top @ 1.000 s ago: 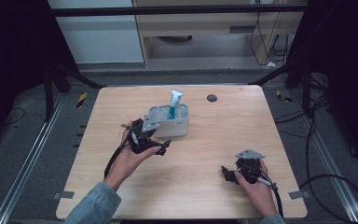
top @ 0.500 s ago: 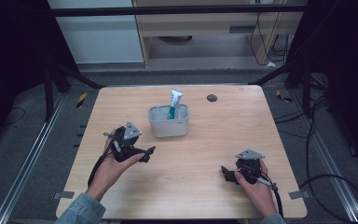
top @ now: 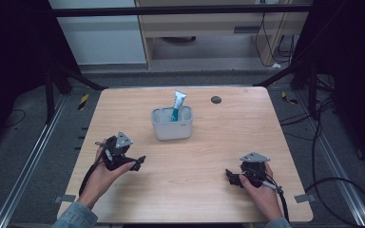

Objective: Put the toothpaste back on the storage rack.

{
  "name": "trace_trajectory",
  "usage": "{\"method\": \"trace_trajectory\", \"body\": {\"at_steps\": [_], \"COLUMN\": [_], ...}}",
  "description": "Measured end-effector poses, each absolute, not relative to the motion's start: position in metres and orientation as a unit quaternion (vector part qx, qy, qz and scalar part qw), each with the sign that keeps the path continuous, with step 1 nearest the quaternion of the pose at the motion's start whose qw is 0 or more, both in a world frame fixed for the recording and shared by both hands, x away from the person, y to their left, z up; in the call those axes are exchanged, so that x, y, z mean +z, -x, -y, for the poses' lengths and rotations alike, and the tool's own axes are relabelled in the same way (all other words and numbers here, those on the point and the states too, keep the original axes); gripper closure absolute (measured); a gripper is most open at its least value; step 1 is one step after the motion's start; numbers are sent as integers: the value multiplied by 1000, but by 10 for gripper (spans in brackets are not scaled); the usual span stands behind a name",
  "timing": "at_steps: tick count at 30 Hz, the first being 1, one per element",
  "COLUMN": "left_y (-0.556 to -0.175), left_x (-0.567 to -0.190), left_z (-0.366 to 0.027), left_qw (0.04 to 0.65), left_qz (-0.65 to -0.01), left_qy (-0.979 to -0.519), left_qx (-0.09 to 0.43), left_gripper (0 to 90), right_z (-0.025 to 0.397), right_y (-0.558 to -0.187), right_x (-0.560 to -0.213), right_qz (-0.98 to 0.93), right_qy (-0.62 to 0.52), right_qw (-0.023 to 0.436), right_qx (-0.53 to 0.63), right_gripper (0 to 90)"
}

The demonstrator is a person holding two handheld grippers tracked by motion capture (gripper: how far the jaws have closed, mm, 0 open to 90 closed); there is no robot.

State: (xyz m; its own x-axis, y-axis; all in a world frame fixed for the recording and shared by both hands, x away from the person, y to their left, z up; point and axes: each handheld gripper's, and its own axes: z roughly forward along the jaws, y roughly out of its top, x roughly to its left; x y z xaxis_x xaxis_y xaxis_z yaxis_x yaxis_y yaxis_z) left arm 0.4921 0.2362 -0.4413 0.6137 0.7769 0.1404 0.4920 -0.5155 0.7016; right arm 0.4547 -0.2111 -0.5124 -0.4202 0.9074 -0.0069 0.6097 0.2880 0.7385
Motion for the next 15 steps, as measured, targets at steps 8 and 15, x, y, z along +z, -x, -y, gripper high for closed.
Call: {"method": "trace_trajectory", "body": {"at_steps": [8,15], "left_y": [-496,-501], "left_x": [-457,-470], "left_z": [-263,-283], "left_qw": [299,283], "left_qz": [-411,-434], "left_qy": [-833,-828], "left_qx": [220,214], "left_gripper": [29,31], "right_z": [211,211], "right_y": [-455,-455], "right_x": [-512,-512], "right_qz": [-772,-772], "right_qy": [-491,-491], "right_qw": [220,220], "right_qx": [338,338], "right_gripper": [83,83]}}
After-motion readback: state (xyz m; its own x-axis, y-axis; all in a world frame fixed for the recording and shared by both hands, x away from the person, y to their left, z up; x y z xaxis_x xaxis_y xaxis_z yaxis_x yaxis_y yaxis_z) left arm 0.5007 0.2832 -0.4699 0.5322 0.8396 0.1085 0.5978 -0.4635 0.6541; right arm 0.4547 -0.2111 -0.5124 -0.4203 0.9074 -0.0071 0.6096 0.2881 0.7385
